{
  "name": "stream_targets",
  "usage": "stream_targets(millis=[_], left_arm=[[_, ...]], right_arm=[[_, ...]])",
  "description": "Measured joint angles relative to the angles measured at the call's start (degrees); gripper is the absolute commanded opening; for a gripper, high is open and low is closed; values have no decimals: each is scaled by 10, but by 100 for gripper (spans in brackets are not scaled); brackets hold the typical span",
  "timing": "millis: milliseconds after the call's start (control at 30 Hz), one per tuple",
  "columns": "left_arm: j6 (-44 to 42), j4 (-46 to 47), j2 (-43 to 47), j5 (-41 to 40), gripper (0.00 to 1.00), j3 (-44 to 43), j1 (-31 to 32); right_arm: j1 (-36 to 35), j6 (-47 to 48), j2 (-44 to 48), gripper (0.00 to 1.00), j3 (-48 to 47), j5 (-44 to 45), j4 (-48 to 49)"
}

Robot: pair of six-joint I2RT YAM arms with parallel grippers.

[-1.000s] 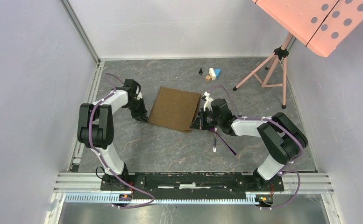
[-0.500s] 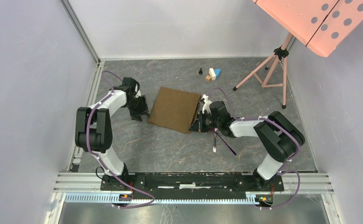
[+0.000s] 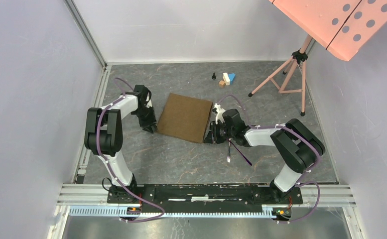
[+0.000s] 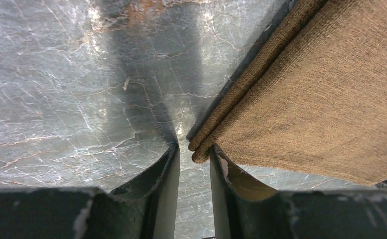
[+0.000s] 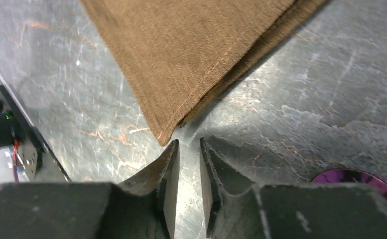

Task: Fold the napkin into a case and place the utensils inside
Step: Smooth out the square-folded napkin at the center of the board.

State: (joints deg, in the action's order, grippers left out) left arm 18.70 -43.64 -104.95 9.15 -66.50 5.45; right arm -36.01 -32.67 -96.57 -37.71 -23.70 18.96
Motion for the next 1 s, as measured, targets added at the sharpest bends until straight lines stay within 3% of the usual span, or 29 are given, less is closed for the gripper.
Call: stream_targets(millis=[200, 333, 567, 733, 767, 833, 1000], left_arm=[[-1, -2, -1, 2, 33, -1, -2], [-1, -2, -1, 4, 32, -1, -2], [-1, -2, -1, 4, 31, -1, -2], [-1, -2, -1, 4, 31, -1, -2], [-1, -2, -1, 4, 31, -1, -2], [-1, -2, -1, 4, 31, -1, -2], [-1, -3, -1, 1, 30, -1, -5]], right_arm=[[-9, 124, 32, 52, -57, 62, -110], [-16, 165, 26, 53, -138, 58, -130], [-38, 95, -141, 58, -298, -35, 32], [-64, 45, -275, 68, -408, -54, 84], [-68, 40, -296, 74, -430, -54, 85], [-73, 29, -330, 98, -470, -53, 89], [-80, 16, -382, 98, -539, -45, 92]])
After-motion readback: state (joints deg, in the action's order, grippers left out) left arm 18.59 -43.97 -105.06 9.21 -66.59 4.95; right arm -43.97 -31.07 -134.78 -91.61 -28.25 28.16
